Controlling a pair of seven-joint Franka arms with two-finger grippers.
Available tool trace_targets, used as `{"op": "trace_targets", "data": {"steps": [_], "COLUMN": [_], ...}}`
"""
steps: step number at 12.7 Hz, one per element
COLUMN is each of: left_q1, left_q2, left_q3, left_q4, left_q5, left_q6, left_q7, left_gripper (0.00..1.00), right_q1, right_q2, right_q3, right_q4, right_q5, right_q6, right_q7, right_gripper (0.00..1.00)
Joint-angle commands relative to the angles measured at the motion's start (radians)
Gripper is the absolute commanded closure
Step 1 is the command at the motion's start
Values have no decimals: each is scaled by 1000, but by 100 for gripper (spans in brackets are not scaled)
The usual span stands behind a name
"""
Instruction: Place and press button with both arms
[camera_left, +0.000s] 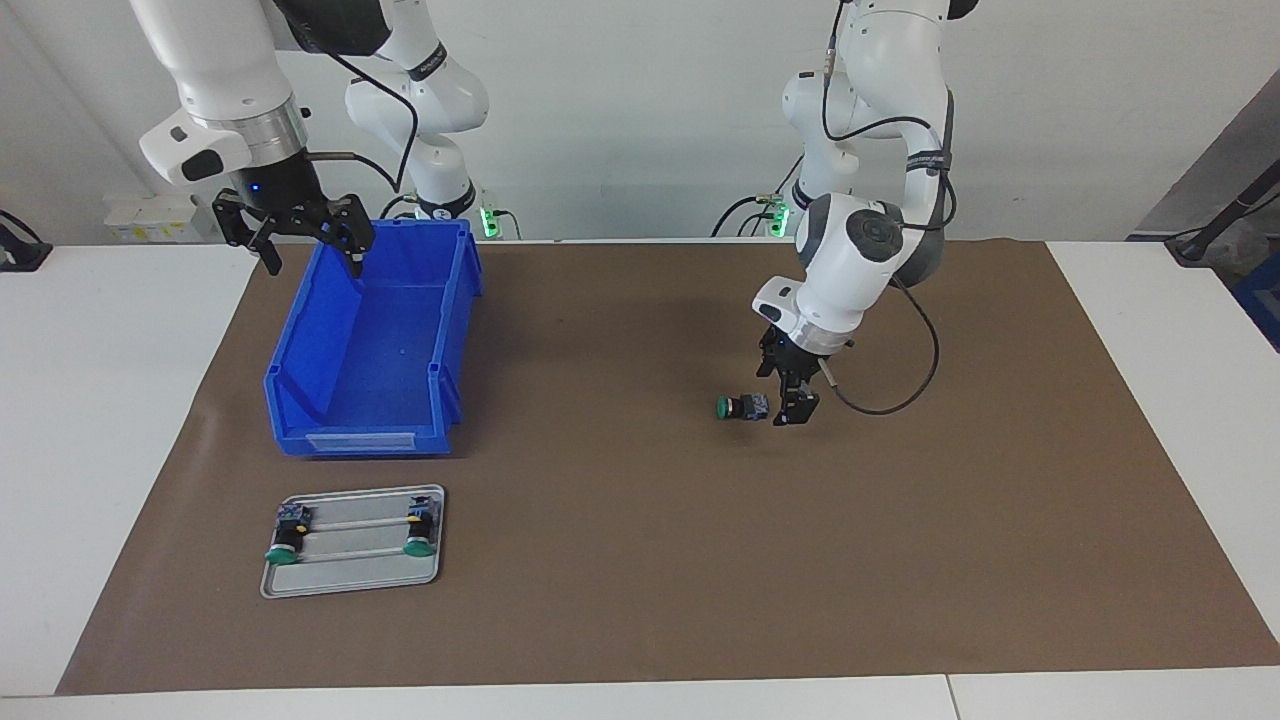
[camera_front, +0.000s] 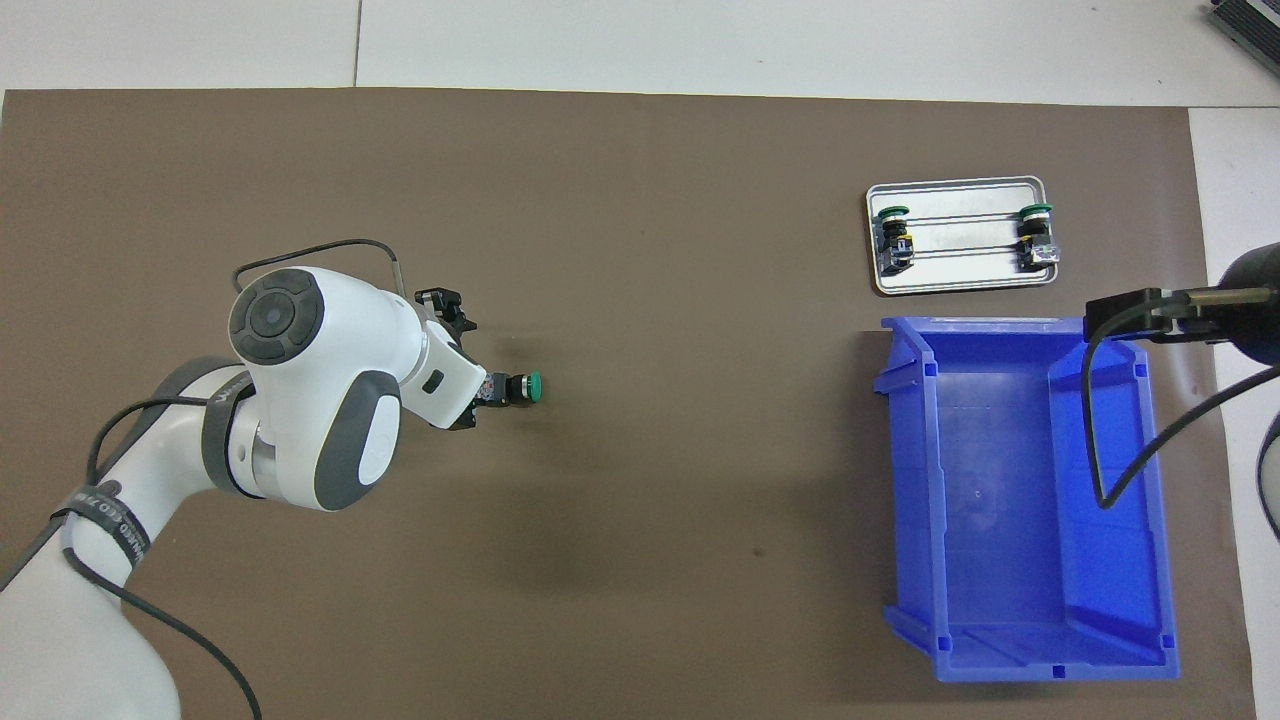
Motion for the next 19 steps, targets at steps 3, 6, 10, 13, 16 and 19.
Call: {"op": "trace_targets", "data": {"steps": [3,6,10,13,16,19], "left_q1": [-92,-115,-115,-115,-110,-110], "left_q2": [20,34,63,66,78,81], "left_q3": [20,23,26,26,26,24], "left_q4": [35,35,35,34,29,12], "left_q5": [-14,-4,16,16,17,17], "left_q6": [10,8,13,16,33,54], "left_q7": [-111,-122,-130,-134,-134,-133], "left_gripper": [3,2,0,0,0,0], "right_q1": [-6,-6,-7,-7,-7,-7], "right_q2": [-14,-17,-17,-17,-17,-19], "right_q3": [3,1,1,3,1,1], "right_q4": [-22,-27,-28,-28,-28,-28], "right_q5": [25,25,26,26,26,26], "right_q6": [19,20,20,19,19,19], "right_q7": [-19,-19,-19,-19,-19,-19], "right_gripper": [0,0,0,0,0,0]}}
